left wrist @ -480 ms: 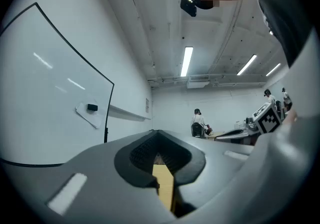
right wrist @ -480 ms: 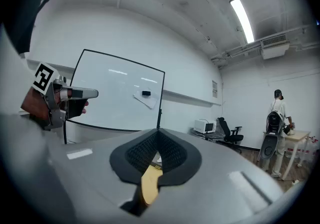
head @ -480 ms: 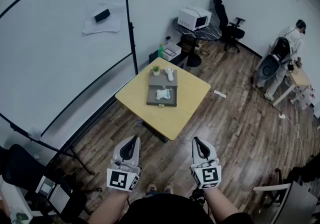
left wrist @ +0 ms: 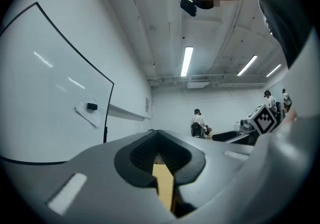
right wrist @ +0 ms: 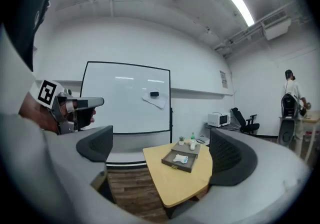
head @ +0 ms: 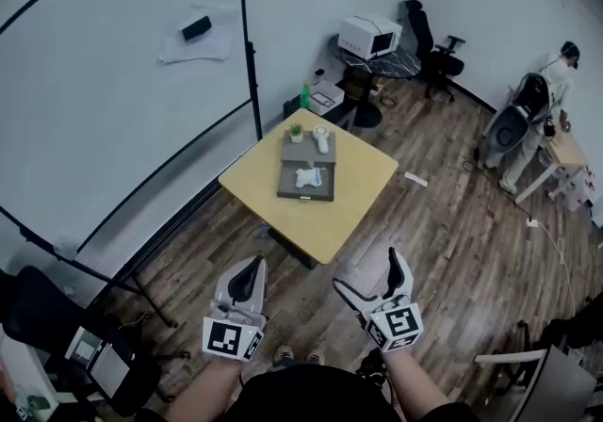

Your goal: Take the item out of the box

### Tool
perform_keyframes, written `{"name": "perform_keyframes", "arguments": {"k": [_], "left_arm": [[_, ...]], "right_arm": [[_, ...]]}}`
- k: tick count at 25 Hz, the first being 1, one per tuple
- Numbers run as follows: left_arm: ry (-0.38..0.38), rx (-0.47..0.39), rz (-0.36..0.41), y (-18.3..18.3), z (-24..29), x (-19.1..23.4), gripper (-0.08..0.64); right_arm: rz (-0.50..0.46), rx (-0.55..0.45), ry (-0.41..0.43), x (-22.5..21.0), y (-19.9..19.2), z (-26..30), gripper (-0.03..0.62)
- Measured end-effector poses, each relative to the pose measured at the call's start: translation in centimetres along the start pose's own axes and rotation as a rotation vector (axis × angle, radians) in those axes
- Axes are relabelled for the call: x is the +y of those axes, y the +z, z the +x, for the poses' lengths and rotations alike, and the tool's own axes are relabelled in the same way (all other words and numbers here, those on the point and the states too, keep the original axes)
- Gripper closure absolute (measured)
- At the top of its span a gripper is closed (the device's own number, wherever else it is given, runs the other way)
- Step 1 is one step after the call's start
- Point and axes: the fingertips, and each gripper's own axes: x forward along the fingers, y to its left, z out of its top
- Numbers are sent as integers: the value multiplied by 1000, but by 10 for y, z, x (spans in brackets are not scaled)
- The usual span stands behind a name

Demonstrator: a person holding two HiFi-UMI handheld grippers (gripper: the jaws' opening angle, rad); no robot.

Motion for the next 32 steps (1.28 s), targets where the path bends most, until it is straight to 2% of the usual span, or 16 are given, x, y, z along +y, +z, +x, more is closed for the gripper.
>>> {"name": "perform_keyframes", "arguments": {"k": [4, 12, 19, 27, 32], "left_arm": [[6, 6, 3, -2, 0, -3, 560], [28, 2, 22, -5, 6, -17, 560], [54, -1, 21, -20, 24, -11, 560], [43, -3, 21, -32, 80, 27, 560], [23, -4, 12, -52, 145, 70, 560]], "right_arm": [[-36, 22, 20, -2, 4, -3, -5], [-9, -65, 35, -22, 19, -16, -5], [-28, -70, 65, -36, 13, 4, -3], [-38, -40, 61, -61, 9, 65, -3], [-56, -20, 50, -89, 8, 131, -3]]}}
